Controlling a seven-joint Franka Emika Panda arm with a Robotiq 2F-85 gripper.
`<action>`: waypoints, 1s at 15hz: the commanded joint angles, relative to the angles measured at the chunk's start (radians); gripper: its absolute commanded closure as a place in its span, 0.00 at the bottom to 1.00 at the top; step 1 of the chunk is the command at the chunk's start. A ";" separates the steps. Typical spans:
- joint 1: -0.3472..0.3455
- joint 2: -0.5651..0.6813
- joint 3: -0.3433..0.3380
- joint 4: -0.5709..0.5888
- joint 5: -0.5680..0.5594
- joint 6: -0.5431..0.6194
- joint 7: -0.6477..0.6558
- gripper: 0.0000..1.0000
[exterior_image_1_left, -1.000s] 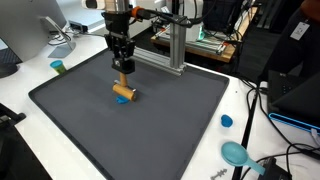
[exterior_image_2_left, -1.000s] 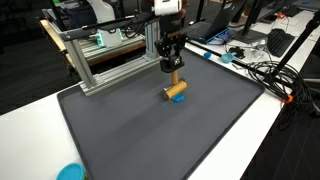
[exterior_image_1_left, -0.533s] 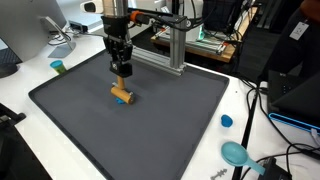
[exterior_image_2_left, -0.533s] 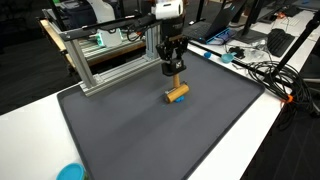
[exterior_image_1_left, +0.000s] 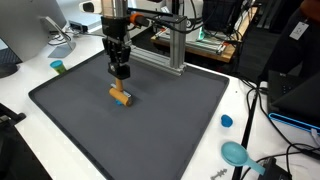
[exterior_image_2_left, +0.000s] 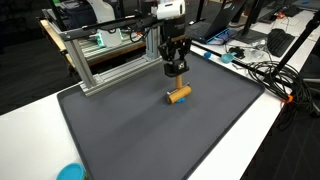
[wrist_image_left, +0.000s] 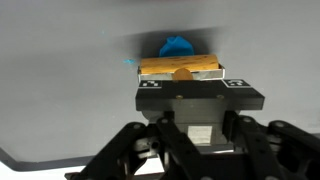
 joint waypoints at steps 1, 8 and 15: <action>0.021 0.066 -0.017 0.045 -0.018 0.015 0.036 0.78; 0.022 0.102 -0.016 0.087 -0.006 0.006 0.046 0.78; 0.004 0.124 -0.003 0.134 0.031 0.000 0.021 0.78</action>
